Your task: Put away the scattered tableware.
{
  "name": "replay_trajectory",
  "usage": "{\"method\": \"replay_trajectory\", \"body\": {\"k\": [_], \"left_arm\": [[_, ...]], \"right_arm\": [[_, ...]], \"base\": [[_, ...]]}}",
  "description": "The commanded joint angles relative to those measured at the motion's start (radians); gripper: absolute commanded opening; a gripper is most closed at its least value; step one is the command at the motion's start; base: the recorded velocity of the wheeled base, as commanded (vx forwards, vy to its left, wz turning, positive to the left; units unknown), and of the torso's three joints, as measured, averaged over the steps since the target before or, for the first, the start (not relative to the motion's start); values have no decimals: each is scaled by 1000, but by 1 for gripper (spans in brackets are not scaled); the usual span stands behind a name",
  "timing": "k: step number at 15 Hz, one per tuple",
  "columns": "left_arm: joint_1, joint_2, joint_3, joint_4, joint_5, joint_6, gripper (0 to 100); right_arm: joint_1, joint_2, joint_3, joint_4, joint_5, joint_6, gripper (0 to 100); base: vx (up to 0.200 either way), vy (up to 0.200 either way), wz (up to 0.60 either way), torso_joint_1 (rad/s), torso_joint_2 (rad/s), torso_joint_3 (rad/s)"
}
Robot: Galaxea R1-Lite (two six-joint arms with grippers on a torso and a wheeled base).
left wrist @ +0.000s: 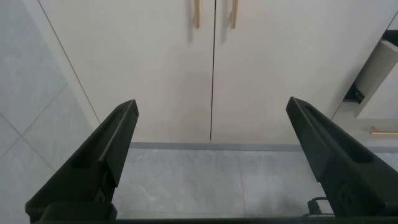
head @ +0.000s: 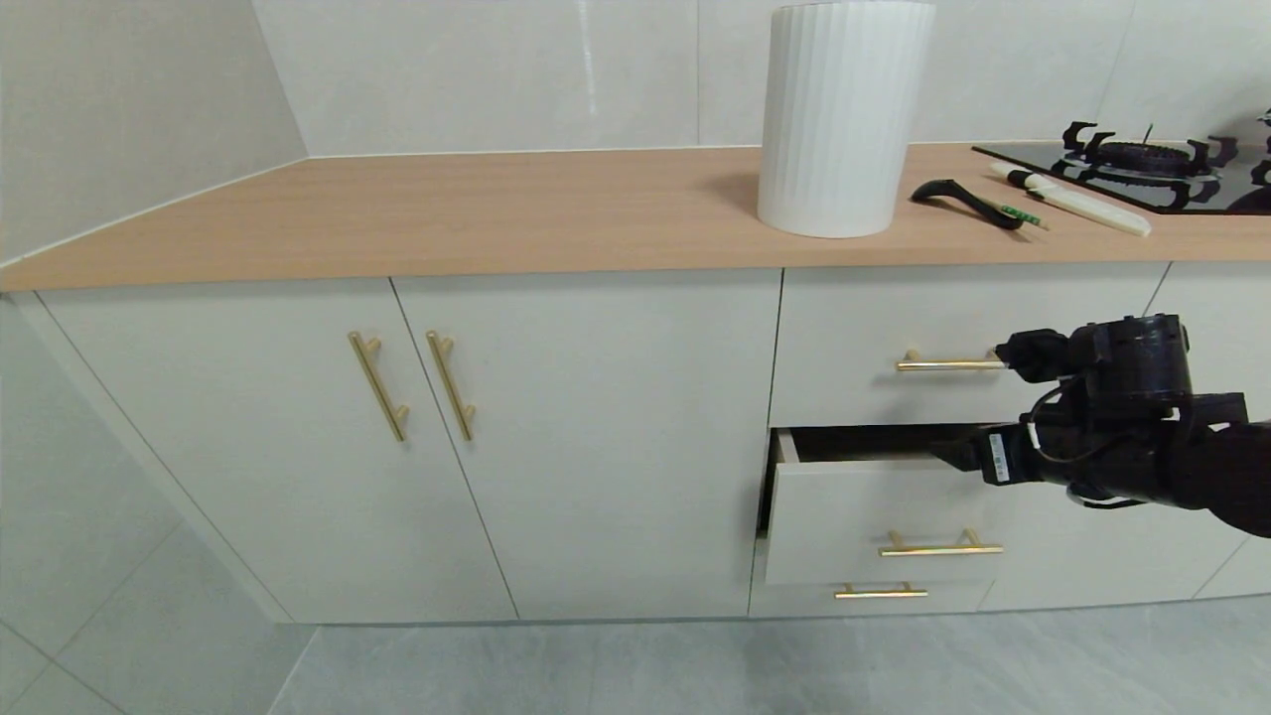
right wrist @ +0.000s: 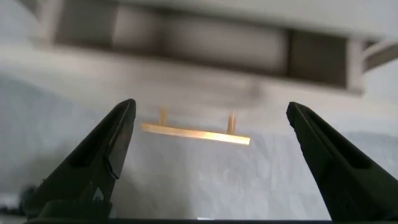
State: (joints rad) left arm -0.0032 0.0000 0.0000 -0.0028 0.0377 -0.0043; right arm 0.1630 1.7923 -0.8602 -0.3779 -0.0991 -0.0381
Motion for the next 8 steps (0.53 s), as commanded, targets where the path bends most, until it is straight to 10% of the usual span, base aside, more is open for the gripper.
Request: {"method": "replay_trajectory", "body": {"k": [1,8], "left_arm": [[0,2,0,0,1,0,100],[0,2,0,0,1,0,100]], "right_arm": [[3,35,-33,-4,-1,4,100],[3,229,-54,-182,-39,7,100]], "base": [[0,0,0,0,0,0],[0,0,0,0,0,0]]}}
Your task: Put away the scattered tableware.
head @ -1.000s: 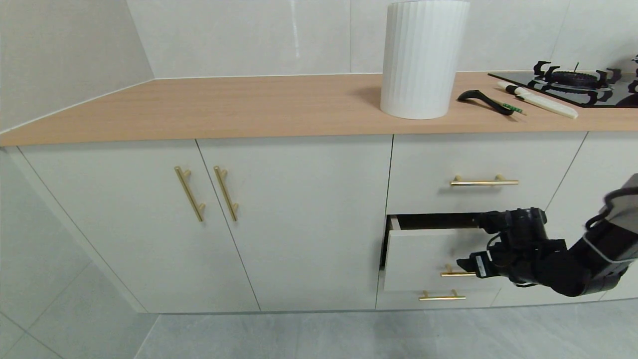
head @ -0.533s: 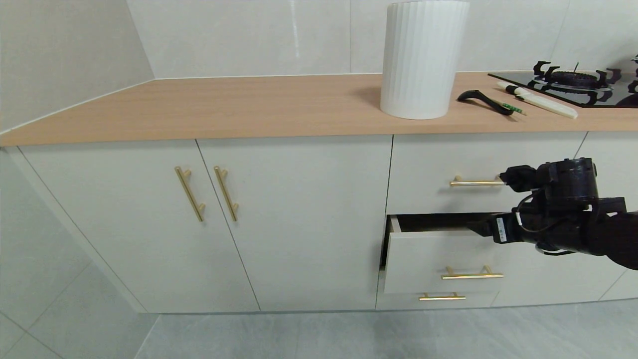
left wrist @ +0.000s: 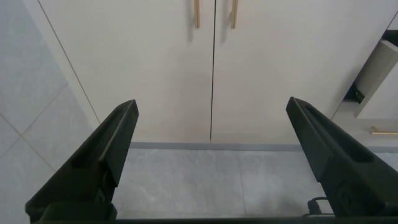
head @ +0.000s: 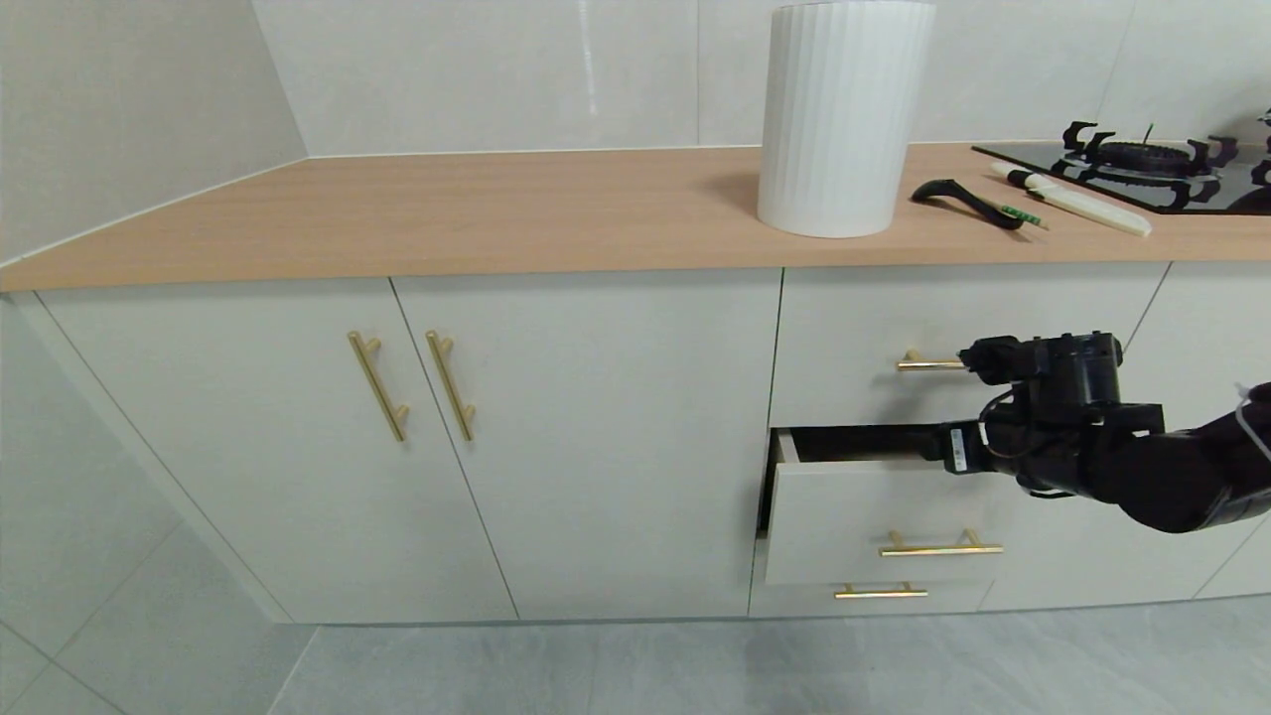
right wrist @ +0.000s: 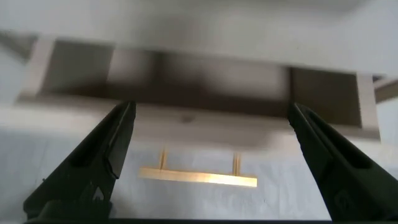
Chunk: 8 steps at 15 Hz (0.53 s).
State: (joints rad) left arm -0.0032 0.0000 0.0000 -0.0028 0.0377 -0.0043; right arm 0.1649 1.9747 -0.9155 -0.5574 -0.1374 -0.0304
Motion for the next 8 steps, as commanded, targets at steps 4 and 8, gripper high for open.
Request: {"method": "replay_trajectory", "body": {"k": [4,8], "left_arm": [[0,2,0,0,1,0,100],[0,2,0,0,1,0,100]], "right_arm": [[-1,81,1,-68,-1,1,100],[-1,122,7,-142,-2,-2,100]], "base": [[0,0,0,0,0,0],[0,0,0,0,0,0]]}}
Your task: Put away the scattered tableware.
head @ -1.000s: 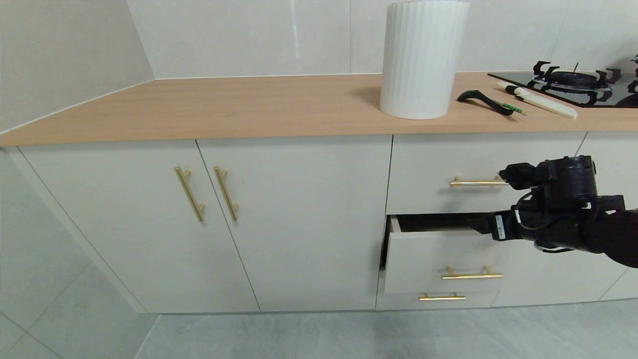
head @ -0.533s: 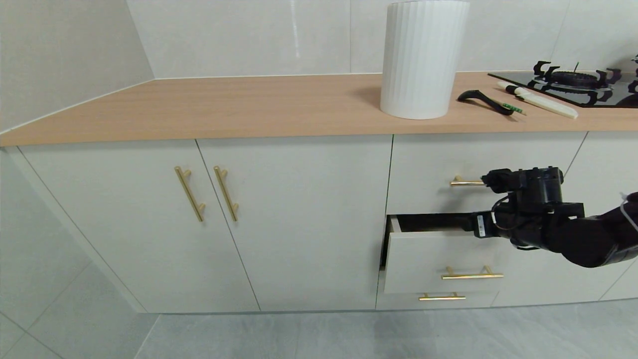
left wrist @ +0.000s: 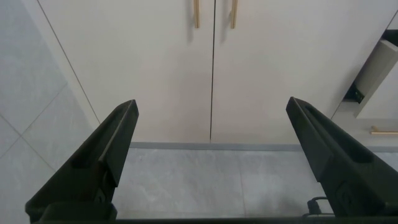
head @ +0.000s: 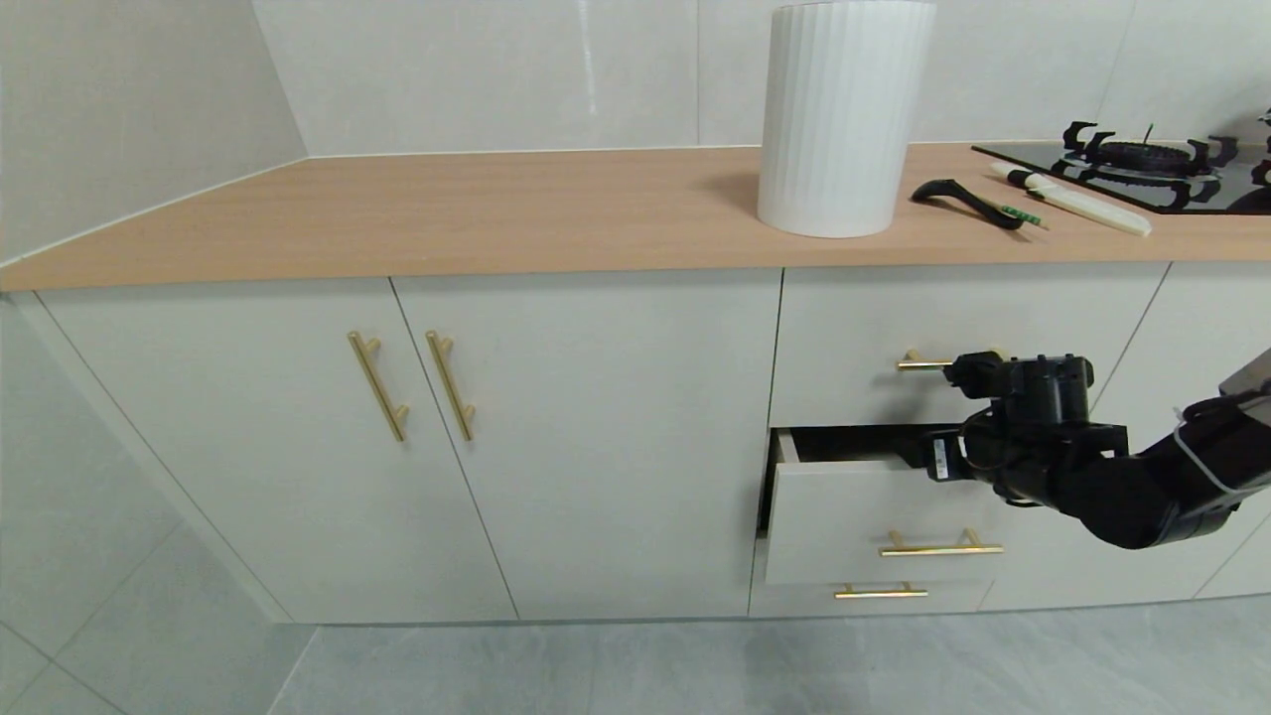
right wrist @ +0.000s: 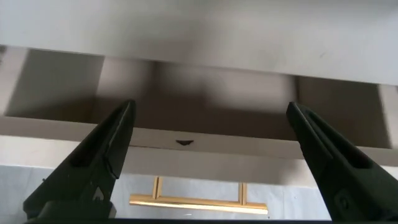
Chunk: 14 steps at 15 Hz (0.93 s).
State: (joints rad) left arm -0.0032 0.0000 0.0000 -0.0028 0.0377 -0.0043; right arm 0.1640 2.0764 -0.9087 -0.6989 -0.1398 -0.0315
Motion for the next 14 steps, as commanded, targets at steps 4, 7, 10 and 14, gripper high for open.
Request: {"method": "replay_trajectory", "body": {"k": [4,7,10,14], "left_arm": [[0,2,0,0,1,0,100],[0,2,0,0,1,0,100],[0,2,0,0,1,0,100],[0,2,0,0,1,0,100]], "right_arm": [[0,16,11,4,0,-1,100],[0,-27,65,4,0,-1,100],[0,-81,134,4,0,1,100],[0,-136,234,-2,2,16,100]], "base": [[0,0,0,0,0,0],[0,0,0,0,0,0],[0,0,0,0,0,0],[0,0,0,0,0,0]]}}
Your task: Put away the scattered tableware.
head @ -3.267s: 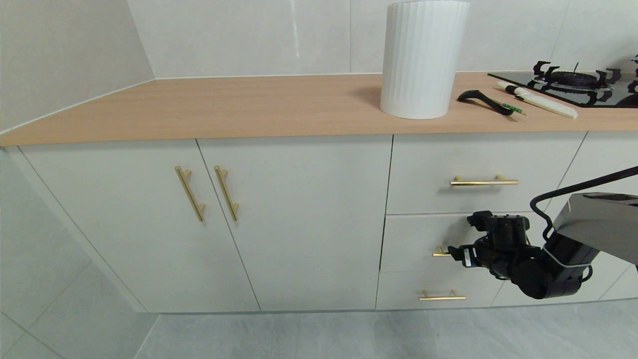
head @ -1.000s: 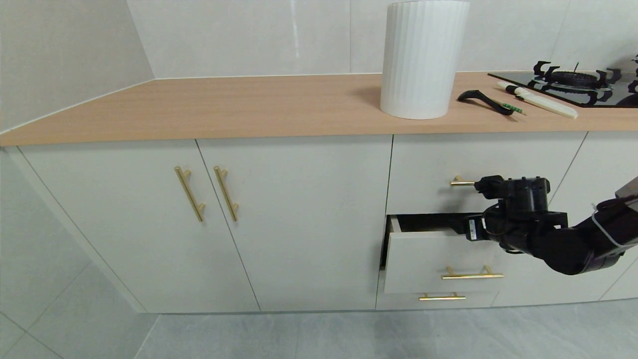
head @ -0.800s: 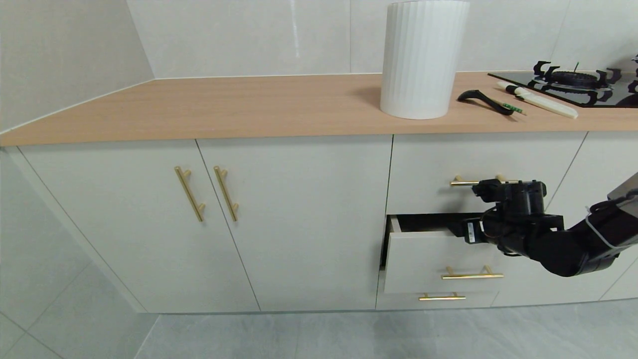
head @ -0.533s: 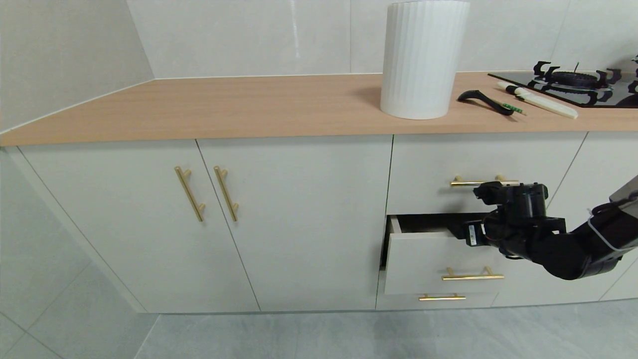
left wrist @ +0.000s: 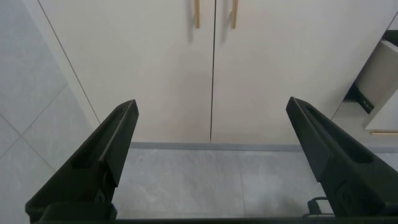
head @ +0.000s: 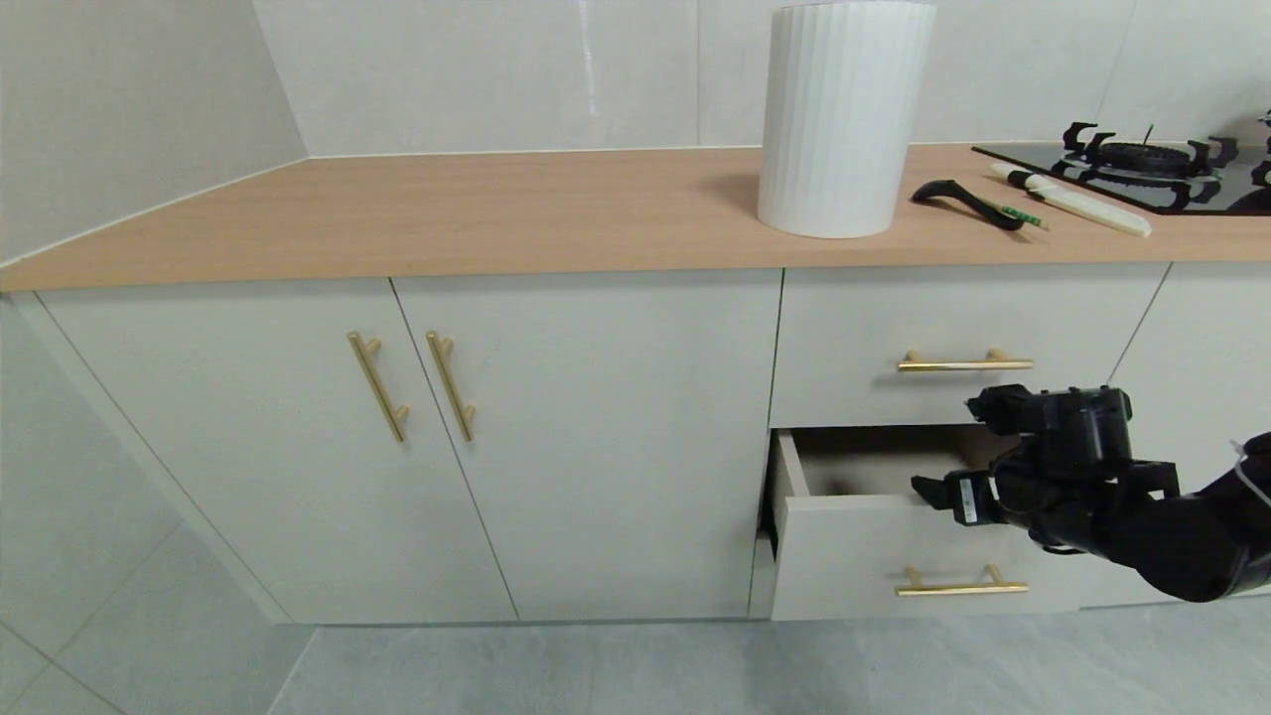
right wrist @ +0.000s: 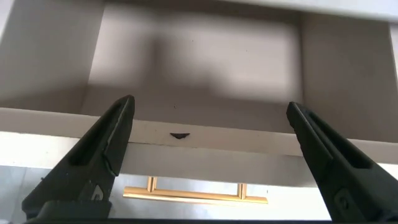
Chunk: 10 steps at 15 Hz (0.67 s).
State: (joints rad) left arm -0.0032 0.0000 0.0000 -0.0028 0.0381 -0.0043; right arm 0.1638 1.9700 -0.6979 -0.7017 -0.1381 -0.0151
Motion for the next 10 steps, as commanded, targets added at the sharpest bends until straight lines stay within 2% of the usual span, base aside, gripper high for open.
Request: {"method": "replay_trajectory", "body": {"k": [1,10], "left_arm": [[0,2,0,0,-1,0,100],[0,2,0,0,0,0,100]], "right_arm": [[2,-56,72,-1,0,6,100],[17,-200,276,-1,0,4,100]], "base": [[0,0,0,0,0,0],[0,0,0,0,0,0]]}}
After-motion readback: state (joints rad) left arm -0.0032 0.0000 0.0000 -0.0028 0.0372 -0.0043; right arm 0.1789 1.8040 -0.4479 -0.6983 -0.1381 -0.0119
